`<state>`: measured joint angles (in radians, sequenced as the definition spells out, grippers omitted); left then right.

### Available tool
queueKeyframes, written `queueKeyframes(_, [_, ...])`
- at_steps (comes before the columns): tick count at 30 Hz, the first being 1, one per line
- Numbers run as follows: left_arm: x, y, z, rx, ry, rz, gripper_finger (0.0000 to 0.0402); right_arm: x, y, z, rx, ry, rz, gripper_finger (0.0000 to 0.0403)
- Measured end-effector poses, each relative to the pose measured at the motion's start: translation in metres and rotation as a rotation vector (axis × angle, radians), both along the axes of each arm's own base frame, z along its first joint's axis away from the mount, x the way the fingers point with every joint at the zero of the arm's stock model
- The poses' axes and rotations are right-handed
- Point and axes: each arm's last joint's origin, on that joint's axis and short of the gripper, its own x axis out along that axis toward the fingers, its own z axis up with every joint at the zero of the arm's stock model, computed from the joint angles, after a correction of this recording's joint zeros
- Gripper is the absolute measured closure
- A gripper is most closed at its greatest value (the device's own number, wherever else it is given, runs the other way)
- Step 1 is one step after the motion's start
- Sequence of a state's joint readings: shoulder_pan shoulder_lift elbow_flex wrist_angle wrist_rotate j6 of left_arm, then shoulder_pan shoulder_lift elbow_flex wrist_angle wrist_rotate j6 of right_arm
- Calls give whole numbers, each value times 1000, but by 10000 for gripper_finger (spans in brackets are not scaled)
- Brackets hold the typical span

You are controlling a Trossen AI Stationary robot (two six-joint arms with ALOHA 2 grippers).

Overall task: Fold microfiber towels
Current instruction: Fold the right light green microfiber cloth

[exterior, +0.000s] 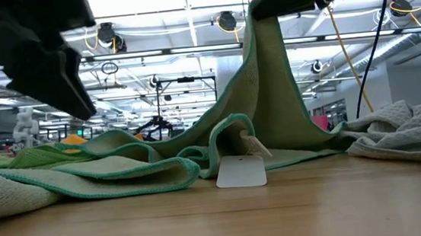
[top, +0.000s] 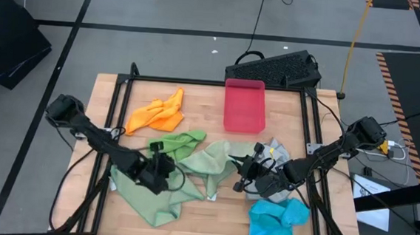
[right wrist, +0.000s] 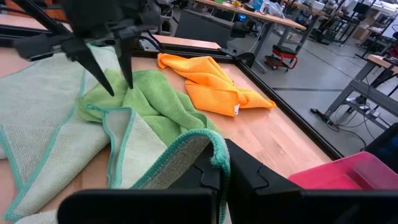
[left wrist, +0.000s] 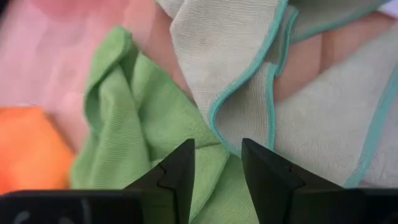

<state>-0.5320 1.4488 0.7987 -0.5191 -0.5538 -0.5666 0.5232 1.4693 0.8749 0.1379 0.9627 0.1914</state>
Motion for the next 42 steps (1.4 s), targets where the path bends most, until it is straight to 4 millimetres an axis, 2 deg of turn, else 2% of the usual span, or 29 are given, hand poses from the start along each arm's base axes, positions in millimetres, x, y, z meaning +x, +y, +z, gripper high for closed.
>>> queueKeyframes(6, [-14, 8, -19, -143, -175, -4, 268, 0, 0, 0, 1, -2, 0, 401])
queueKeyframes(11, [-22, 10, -36, -174, -224, -13, 268, 0, 0, 0, 3, -6, 0, 401])
queueKeyframes(15, [-26, 9, -40, -178, -237, -18, 261, 0, 0, 0, 3, -6, 0, 401])
queueKeyframes(25, [-22, 8, -52, -169, -271, -7, 158, 0, 0, 0, 3, -5, 1, 401])
queueKeyframes(29, [-21, 8, -57, -156, -253, 0, 145, 0, 0, 0, 3, -5, 2, 401])
queueKeyframes(31, [-21, 8, -60, -151, -245, 0, 155, 0, 0, 0, 3, -5, 2, 401])
queueKeyframes(34, [-20, 8, -60, -135, -255, 2, 195, 0, 0, 0, 3, -5, 2, 401])
queueKeyframes(42, [-14, 5, -53, -102, -333, -50, 366, 1, 1, 2, 9, -19, 3, 401])
